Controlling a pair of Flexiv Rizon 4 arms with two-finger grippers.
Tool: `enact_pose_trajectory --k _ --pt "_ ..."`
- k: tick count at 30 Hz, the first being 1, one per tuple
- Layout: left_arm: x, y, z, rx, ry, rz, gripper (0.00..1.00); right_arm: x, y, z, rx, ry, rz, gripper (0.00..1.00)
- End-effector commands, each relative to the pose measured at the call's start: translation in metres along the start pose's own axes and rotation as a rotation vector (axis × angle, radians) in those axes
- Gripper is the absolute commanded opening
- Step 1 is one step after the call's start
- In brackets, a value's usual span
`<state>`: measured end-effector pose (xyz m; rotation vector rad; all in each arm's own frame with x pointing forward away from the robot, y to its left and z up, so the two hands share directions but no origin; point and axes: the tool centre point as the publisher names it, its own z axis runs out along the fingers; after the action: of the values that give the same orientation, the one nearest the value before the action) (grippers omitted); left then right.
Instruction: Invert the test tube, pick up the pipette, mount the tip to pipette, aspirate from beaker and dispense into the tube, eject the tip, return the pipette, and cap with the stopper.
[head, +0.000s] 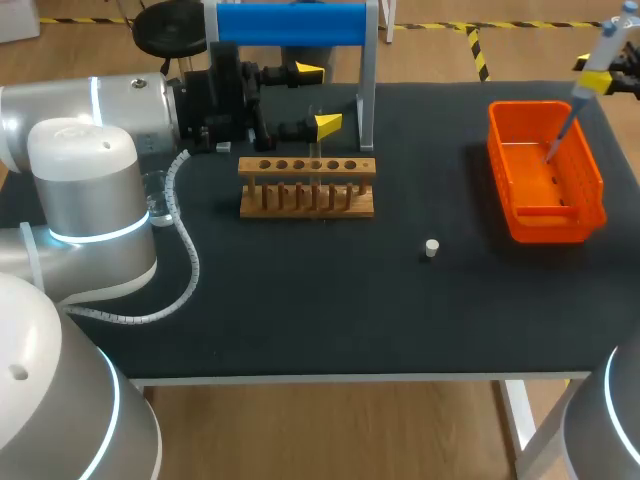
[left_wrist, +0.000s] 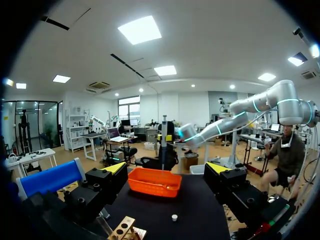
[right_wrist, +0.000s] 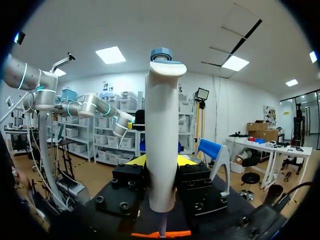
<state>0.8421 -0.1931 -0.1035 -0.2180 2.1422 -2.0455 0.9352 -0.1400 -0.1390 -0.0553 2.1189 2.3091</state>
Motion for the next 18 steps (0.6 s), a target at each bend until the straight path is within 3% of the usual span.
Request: enact_pose_trajectory --k 1,18 --pt "0.0001 0.0008 0.0009 0.003 -0.002 0.001 1.00 -0.0075 -0.0023 -0.0104 0.008 0.128 -0.001 0.00" --pt "0.0001 0.0008 0.0009 0.003 -0.002 0.001 1.00 -0.0118 -0.0038 -0.0126 0.110 0.175 -0.002 0.00"
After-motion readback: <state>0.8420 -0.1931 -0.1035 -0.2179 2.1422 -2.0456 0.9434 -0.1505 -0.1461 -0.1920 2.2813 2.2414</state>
